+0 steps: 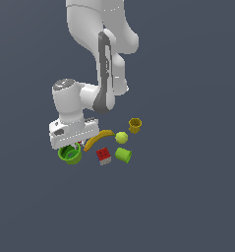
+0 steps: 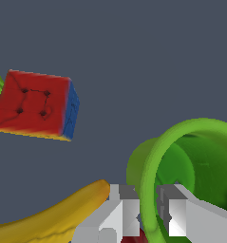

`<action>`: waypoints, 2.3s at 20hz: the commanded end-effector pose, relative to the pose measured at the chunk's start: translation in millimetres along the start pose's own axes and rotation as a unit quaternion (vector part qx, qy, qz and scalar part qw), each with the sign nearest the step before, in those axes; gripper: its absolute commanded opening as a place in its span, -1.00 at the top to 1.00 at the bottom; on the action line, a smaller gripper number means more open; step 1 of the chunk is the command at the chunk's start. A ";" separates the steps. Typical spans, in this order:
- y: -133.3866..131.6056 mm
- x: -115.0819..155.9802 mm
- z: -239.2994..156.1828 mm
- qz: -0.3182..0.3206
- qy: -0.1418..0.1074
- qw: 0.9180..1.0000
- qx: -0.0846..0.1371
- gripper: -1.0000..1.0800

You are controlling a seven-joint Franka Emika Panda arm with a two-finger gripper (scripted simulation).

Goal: Pick up a designated object from a clutter of objects.

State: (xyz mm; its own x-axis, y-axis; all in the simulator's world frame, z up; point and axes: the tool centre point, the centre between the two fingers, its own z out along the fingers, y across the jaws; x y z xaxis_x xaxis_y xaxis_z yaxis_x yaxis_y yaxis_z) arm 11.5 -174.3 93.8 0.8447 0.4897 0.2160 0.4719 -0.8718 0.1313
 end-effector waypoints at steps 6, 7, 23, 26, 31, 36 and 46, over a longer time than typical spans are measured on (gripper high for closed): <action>-19.7 10.3 -44.2 0.000 0.001 1.000 -0.001 1.00; -23.3 12.0 -51.8 0.000 0.001 1.000 -0.001 1.00; -85.1 40.8 -187.5 0.000 0.000 1.000 -0.003 1.00; -98.4 47.4 -216.6 0.000 -0.001 1.000 -0.004 1.00; -119.8 58.5 -264.2 0.000 -0.001 1.000 -0.004 1.00; -139.6 69.6 -308.5 0.000 -0.001 1.000 -0.003 1.00; -165.3 86.3 -368.5 -0.001 0.000 1.000 -0.002 1.00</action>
State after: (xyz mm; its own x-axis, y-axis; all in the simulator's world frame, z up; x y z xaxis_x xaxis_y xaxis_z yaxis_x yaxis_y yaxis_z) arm -85.2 11.8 439.4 0.8436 0.4920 0.2152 0.4734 -0.8705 0.1346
